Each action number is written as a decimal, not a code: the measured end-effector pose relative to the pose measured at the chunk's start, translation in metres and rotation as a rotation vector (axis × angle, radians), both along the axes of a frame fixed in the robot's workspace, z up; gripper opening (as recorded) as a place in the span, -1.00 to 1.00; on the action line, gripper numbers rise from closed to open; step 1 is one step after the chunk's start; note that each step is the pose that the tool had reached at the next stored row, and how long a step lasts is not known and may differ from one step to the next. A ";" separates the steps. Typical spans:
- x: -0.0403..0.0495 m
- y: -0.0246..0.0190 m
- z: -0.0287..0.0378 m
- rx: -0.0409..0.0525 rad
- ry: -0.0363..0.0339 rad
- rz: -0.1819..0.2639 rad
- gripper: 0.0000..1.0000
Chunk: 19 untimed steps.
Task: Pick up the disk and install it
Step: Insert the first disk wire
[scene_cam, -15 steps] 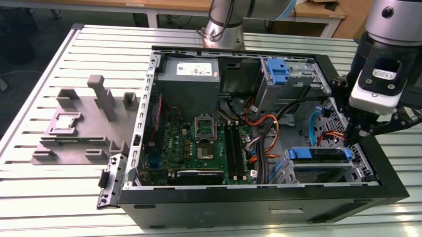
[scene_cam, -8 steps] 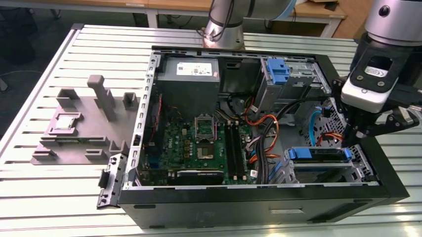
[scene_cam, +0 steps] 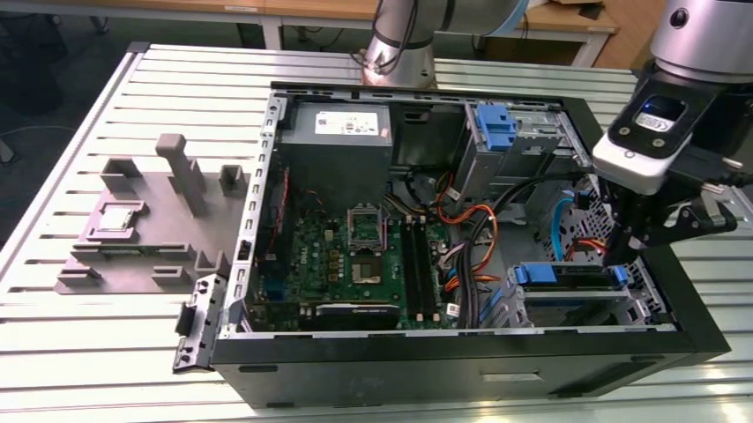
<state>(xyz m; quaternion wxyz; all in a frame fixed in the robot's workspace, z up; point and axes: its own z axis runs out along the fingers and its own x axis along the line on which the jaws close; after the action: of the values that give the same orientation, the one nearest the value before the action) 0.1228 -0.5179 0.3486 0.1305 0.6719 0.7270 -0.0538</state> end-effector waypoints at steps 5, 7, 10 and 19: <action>-0.0001 0.0000 -0.0007 0.0025 0.0001 -0.054 -0.66; 0.0000 0.0000 -0.0009 0.0150 0.0003 -0.064 -0.66; 0.0000 0.0000 -0.0010 0.0428 0.0012 -0.076 -0.66; 0.0000 -0.0016 -0.0026 0.0707 -0.0001 -0.148 -0.66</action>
<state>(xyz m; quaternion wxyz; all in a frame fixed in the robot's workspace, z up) 0.1228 -0.5195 0.3460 0.1024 0.7280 0.6769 -0.0376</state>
